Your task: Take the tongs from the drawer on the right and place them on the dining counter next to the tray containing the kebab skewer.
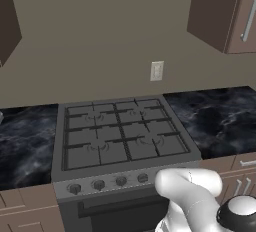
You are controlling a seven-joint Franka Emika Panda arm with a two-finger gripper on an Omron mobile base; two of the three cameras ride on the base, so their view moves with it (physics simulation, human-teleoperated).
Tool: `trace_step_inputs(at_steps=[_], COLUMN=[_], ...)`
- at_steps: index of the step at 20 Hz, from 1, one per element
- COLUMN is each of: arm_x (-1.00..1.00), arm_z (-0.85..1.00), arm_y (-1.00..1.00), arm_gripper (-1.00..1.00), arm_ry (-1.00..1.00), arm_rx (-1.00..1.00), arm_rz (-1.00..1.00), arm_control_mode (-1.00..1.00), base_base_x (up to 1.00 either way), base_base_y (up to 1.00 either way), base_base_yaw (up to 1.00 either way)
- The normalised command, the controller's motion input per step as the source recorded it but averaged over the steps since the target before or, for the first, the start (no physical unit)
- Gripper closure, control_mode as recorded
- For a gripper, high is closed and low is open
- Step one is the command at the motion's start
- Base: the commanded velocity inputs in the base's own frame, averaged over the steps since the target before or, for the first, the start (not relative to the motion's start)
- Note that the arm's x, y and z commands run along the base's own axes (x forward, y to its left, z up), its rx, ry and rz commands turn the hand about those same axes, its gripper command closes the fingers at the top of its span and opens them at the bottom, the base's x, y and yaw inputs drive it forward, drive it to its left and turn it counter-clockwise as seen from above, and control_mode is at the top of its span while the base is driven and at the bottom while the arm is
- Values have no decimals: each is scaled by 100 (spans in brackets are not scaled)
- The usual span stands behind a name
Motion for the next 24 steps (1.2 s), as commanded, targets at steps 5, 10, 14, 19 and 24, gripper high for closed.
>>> trace_step_inputs(at_steps=[5,10,14,19,24], arm_x=[0,0,0,0,0], arm_z=[-29,-24,-18,-5,-17], arm_y=[0,-5,-12,-16,-20], arm_gripper=[-100,-100,-100,-100,-100], arm_ry=[-16,-10,-6,-2,-2], arm_rx=[0,0,3,12,9], arm_rz=[-1,-1,-1,0,-2], arm_control_mode=[-100,-100,-100,-100,-100], base_base_x=[0,0,0,0,0], base_base_y=[0,0,0,0,0], base_base_yaw=[0,0,0,0,0])
